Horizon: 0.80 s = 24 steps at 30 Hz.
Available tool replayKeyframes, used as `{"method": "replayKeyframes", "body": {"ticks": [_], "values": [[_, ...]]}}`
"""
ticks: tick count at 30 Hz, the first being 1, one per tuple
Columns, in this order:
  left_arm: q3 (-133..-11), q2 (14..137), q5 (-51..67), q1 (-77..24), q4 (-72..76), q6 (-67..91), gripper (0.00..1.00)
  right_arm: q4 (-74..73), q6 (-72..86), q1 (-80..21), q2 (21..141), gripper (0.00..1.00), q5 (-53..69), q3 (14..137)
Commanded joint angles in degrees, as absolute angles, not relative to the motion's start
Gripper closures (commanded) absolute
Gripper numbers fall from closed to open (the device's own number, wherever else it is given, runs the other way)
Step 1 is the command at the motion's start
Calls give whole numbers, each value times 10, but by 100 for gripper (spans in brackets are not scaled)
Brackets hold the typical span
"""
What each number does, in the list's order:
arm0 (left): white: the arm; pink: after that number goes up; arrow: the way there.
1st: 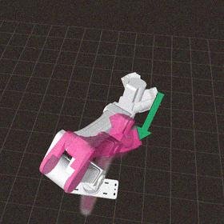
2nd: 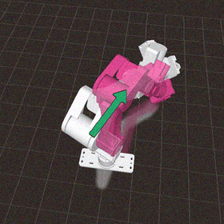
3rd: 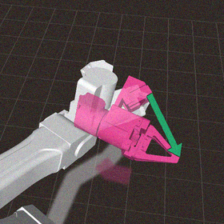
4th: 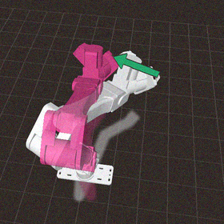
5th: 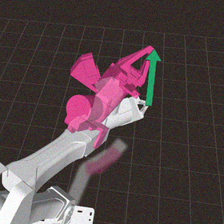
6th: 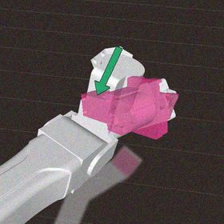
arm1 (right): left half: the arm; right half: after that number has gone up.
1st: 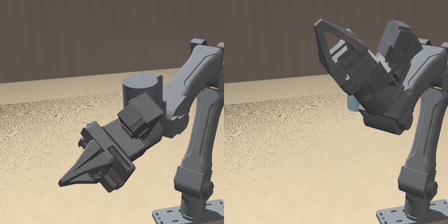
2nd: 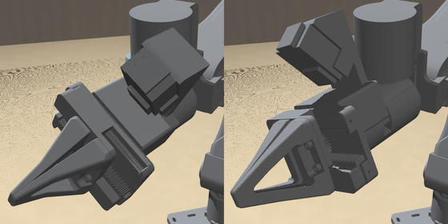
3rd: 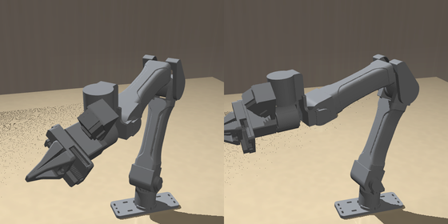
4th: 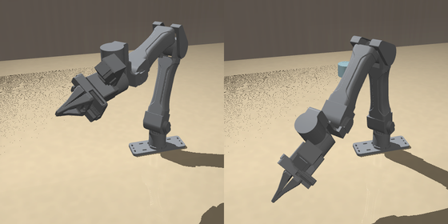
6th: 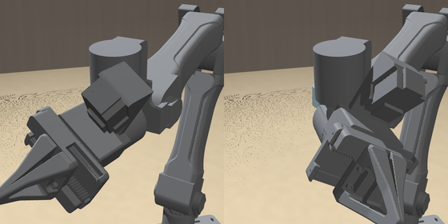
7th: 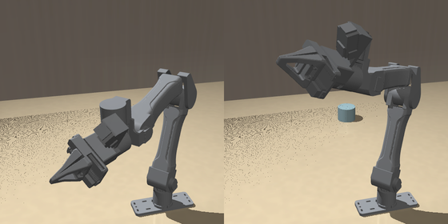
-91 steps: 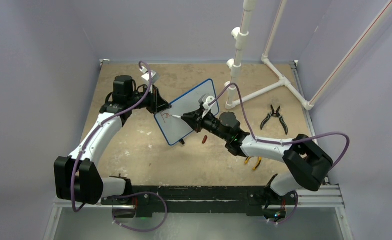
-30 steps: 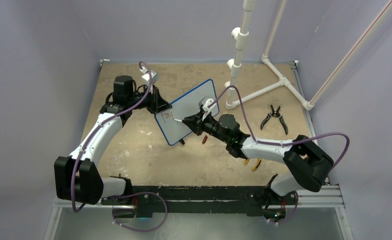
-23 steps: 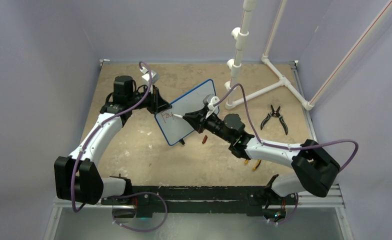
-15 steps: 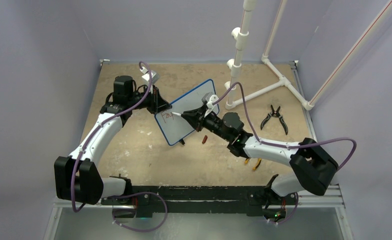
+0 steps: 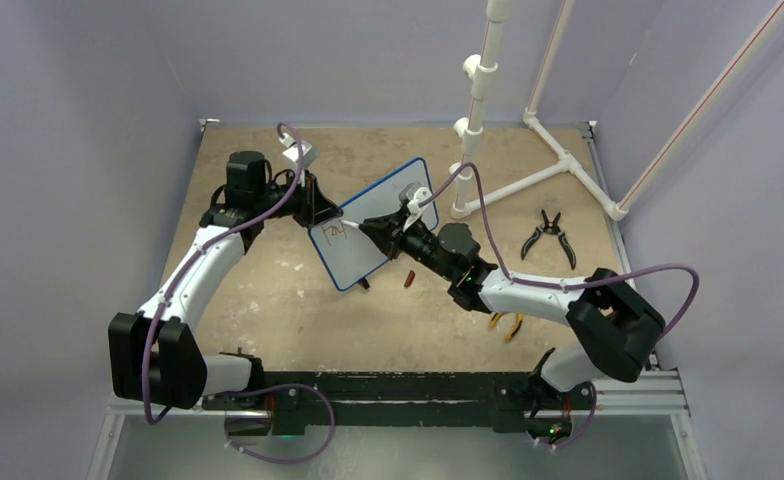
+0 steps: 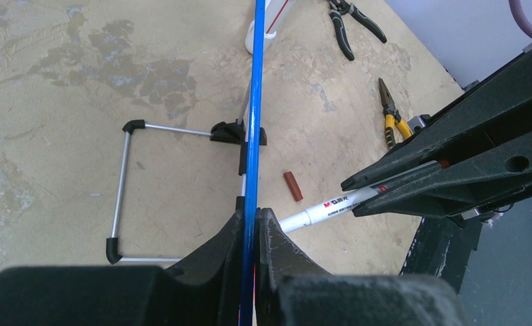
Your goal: Write a sentence on the whiteboard
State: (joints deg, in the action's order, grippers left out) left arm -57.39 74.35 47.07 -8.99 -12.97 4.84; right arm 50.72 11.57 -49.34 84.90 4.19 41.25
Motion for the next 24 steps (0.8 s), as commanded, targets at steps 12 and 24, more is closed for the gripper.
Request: {"method": "replayKeyframes", "body": {"ticks": [12,24], "values": [[-570,735,470,-89,-123,40,100,523,108,-493,793,100,40,375],[-568,732,469,-89,-123,40,100,530,106,-494,828,100,38,393]]}}
